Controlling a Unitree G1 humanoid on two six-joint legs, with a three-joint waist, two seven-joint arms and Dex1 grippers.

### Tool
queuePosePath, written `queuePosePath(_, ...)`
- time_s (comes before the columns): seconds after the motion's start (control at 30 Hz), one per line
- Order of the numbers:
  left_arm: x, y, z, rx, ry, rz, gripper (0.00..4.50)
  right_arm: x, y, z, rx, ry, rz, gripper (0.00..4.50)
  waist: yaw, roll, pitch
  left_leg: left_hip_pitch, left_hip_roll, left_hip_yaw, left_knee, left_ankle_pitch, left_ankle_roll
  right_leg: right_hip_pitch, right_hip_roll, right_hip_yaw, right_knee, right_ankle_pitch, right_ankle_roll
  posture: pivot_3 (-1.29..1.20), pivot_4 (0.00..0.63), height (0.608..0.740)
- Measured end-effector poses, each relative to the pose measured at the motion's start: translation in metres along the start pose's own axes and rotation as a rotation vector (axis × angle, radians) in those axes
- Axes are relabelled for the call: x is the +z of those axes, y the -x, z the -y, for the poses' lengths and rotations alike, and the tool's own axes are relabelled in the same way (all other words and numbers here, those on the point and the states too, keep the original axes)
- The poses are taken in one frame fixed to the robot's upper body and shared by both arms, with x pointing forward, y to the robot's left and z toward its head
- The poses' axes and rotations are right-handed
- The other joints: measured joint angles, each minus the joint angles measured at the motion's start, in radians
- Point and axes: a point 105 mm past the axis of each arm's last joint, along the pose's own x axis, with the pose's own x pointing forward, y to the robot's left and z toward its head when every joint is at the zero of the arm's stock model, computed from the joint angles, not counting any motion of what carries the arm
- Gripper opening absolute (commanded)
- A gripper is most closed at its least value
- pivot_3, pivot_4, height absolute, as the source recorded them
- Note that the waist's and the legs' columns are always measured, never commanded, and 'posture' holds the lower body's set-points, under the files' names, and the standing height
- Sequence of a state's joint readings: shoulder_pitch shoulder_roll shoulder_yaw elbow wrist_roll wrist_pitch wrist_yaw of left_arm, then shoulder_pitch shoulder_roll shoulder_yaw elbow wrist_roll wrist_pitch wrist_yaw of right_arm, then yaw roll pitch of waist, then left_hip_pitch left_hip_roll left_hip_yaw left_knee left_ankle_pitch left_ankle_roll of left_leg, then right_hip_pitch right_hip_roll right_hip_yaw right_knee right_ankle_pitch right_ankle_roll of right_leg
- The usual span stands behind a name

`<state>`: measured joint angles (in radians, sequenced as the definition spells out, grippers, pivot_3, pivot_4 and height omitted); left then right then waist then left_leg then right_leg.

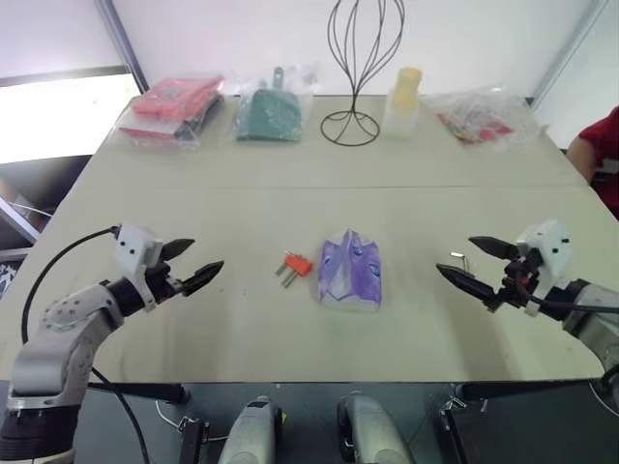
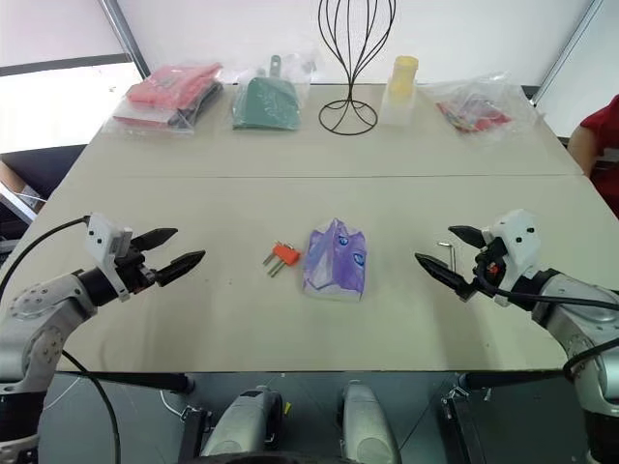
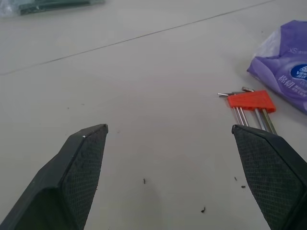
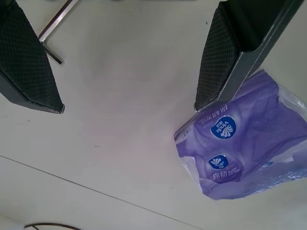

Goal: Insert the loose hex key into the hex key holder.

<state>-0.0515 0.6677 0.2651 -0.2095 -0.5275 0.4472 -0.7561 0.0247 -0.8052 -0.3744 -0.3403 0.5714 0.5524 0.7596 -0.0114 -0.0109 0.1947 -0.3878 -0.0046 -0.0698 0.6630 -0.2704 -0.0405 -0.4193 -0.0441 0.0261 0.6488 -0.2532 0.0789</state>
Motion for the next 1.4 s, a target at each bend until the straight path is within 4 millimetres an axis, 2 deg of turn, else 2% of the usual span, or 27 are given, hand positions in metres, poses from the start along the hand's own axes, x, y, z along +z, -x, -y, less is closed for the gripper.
queuePosePath(0.67, -0.006, 0.002, -0.001, -0.014, -0.005, 0.007, 4.32, 0.0, -0.001, 0.0, 0.002, 0.036, -0.008, 4.5, 0.0, 0.0, 0.0, 0.0, 0.0, 0.0, 0.0, 0.0, 0.0, 0.0, 0.0, 0.0, 0.0, 0.001, 0.001, 0.0, 0.15, 0.74)
queuePosePath(1.17, 0.003, -0.005, -0.004, -0.035, -0.025, 0.033, 4.32, 0.001, -0.008, -0.002, 0.009, 0.085, -0.006, 4.5, -0.001, 0.0, 0.0, 0.0, 0.0, 0.0, 0.0, 0.0, 0.0, 0.0, 0.0, 0.0, 0.0, 0.001, 0.002, 0.0, 0.15, 0.74)
queuePosePath(1.3, 0.008, -0.006, 0.01, -0.14, -0.036, 0.018, 4.32, 0.005, -0.014, -0.021, 0.091, 0.128, -0.009, 4.5, -0.001, 0.0, 0.0, 0.0, 0.0, 0.0, 0.0, 0.0, 0.0, 0.0, 0.0, 0.0, 0.0, 0.001, 0.002, 0.0, 0.15, 0.74)
queuePosePath(1.4, 0.023, -0.012, 0.028, -0.31, -0.09, -0.012, 4.32, 0.009, -0.024, -0.061, 0.252, 0.18, -0.019, 4.5, 0.0, 0.0, 0.0, 0.0, 0.0, 0.0, 0.0, 0.0, 0.0, 0.0, 0.001, 0.0, 0.0, 0.0, 0.0, 0.0, 0.15, 0.74)
